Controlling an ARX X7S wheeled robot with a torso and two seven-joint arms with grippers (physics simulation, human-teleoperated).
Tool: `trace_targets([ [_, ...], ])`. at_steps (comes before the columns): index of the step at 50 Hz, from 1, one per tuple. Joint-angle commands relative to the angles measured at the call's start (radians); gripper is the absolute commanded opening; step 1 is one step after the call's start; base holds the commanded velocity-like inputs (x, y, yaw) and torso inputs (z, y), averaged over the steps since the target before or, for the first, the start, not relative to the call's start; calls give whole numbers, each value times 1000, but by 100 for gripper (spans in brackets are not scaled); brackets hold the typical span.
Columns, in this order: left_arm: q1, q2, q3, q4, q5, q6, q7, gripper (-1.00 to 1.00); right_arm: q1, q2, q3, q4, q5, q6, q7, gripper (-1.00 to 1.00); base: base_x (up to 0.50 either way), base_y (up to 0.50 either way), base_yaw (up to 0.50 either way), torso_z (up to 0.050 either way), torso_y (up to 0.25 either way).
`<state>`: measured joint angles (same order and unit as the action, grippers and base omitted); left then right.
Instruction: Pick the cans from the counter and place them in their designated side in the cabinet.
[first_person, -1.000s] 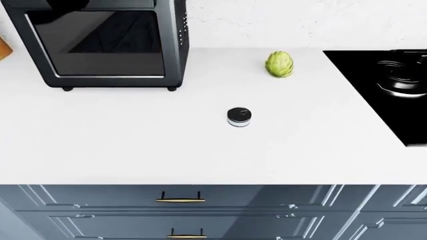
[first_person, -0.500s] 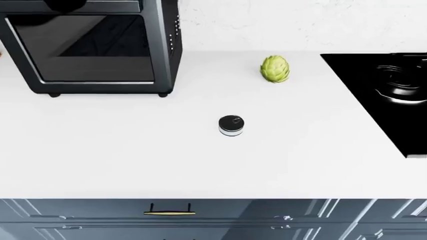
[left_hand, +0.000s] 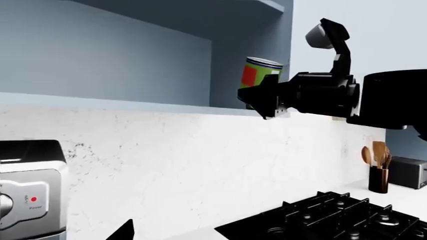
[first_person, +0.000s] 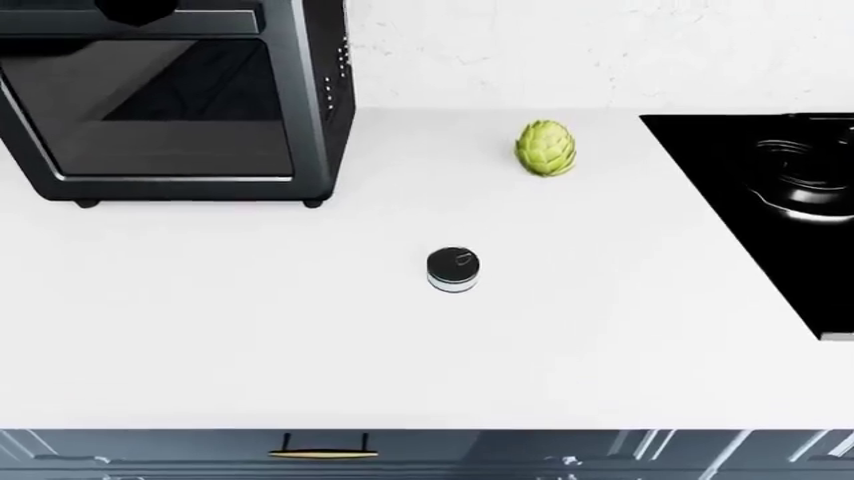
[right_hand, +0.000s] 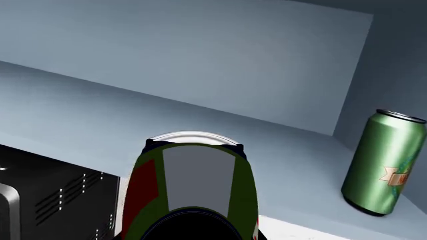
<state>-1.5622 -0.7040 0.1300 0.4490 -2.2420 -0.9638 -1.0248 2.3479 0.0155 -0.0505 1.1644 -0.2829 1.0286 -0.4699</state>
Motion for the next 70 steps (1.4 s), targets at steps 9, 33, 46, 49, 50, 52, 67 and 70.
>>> trace_targets([
  [9, 1, -3, 5, 4, 4, 6, 7, 100, 8, 0, -10, -9, -6, -11, -15, -100, 108, -49, 0, 0, 1],
  [33, 4, -5, 11, 7, 5, 17, 14, 100, 8, 0, -10, -9, -6, -11, -15, -100, 118, -49, 0, 0, 1],
  [46, -1, 1, 24, -5, 16, 13, 28, 100, 8, 0, -10, -9, -6, -11, -15, -100, 117, -47, 0, 0, 2],
  [49, -3, -1, 24, -4, 14, 14, 27, 100, 8, 0, -10, -9, -6, -11, -15, -100, 115, -48, 0, 0, 0],
  [50, -3, -3, 24, -3, 13, 15, 26, 100, 8, 0, -10, -9, -6, -11, -15, -100, 117, -47, 0, 0, 10],
  [52, -2, -5, 24, -2, 11, 17, 25, 100, 8, 0, -10, -9, -6, -11, -15, -100, 117, -51, 0, 0, 0],
  [67, -2, -4, 30, 1, 15, 22, 28, 100, 8, 0, -10, -9, -6, -11, -15, -100, 121, -69, 0, 0, 1],
  [70, 1, -3, 30, 2, 16, 24, 30, 100, 8, 0, -10, -9, -6, -11, -15, -100, 167, -107, 0, 0, 0],
])
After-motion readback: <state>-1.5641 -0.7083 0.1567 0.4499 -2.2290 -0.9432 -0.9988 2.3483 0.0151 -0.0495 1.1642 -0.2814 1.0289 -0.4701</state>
